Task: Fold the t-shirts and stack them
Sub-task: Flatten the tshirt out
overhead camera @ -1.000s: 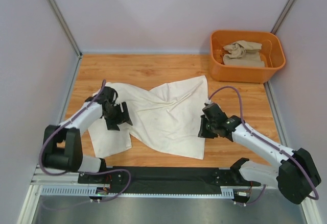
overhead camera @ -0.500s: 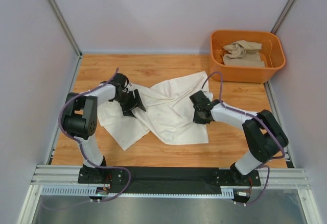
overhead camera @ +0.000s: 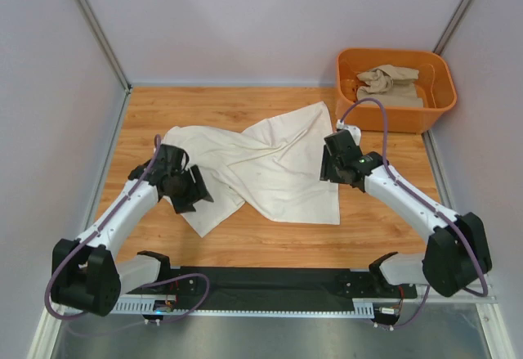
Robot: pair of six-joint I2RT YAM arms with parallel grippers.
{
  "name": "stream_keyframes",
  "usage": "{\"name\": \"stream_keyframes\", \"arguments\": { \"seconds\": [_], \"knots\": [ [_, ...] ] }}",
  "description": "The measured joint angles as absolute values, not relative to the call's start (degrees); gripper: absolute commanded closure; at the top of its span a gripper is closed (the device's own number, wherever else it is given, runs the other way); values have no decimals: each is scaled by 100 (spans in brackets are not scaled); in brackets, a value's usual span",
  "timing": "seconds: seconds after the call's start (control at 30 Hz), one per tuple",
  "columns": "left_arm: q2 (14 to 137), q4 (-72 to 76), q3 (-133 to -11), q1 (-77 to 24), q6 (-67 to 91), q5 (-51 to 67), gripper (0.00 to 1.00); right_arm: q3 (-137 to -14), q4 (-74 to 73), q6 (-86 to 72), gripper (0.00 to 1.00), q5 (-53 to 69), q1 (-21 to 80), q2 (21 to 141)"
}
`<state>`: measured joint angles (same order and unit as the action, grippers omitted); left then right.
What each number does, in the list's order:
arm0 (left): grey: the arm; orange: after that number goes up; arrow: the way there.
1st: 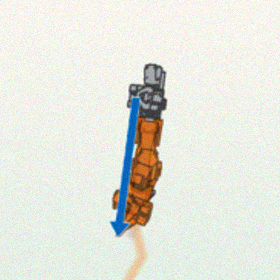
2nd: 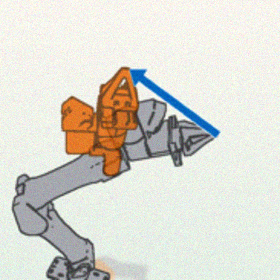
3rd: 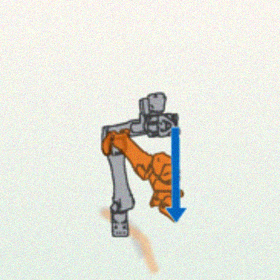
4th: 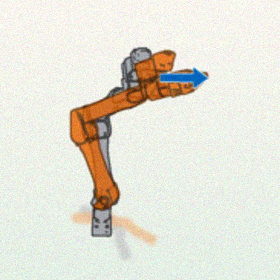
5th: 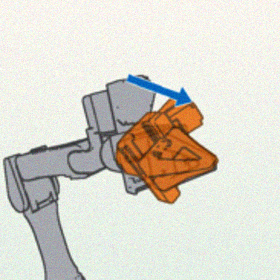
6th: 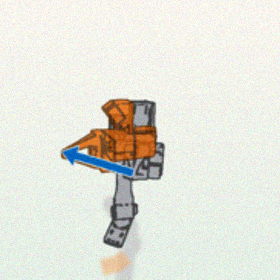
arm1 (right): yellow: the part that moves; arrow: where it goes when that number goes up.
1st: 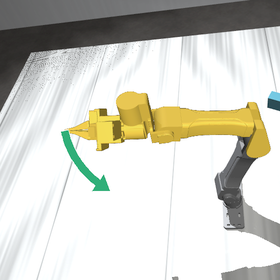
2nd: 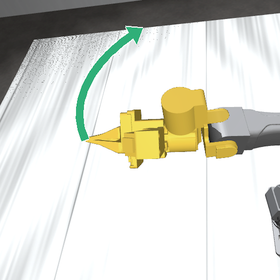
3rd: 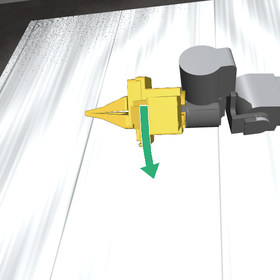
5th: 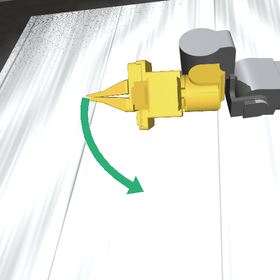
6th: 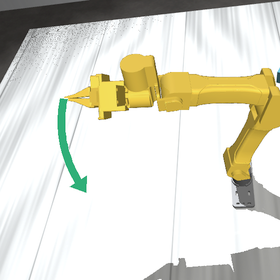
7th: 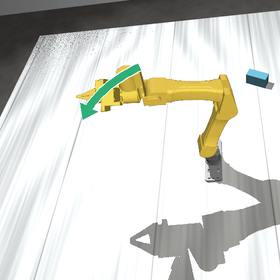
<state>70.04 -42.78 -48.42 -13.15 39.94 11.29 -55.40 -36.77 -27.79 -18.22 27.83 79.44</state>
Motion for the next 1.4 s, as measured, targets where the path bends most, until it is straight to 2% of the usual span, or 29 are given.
{"name": "stream_keyframes", "arguments": {
  "seconds": [0.17, 0.27, 0.33, 0.6, 0.63, 0.67, 0.8, 1.03, 1.33, 1.4],
  "knots": [
    [6121, -4735, -3409, -1317, 4801, 932, 35, -5330, -3911, -2858, 44, -1614, 2770, 7006],
    [6040, -4954, -3122, -1317, 5151, 840, 39, -5048, -3999, -2932, 45, -1498, 2731, 6820],
    [6097, -4980, -3133, -1317, 5334, 764, 45, -4860, -4082, -2980, 45, -1426, 2703, 6810],
    [6681, -4858, -3133, -1321, 5559, 648, 46, -4602, -4217, -3100, 46, -1334, 2681, 6726],
    [6759, -4834, -3135, -1323, 5568, 628, 47, -4602, -4215, -3107, 46, -1334, 2681, 6718],
    [6849, -4827, -3151, -1339, 5568, 593, 53, -4600, -4215, -3116, 46, -1334, 2681, 6718],
    [7282, -4890, -3437, -1446, 5546, 362, 55, -4552, -4193, -3127, 46, -1334, 2681, 6716],
    [7776, -4838, -3791, -1721, 5555, 139, 56, -4375, -4163, -3131, 46, -1337, 2681, 6692],
    [7758, -4825, -3728, -1791, 5686, 158, 55, -4355, -4147, -3140, 46, -1341, 2681, 6639],
    [7773, -4788, -3717, -1791, 5697, 207, 59, -4355, -4147, -3177, 47, -1339, 2668, 6643]
  ]
}}
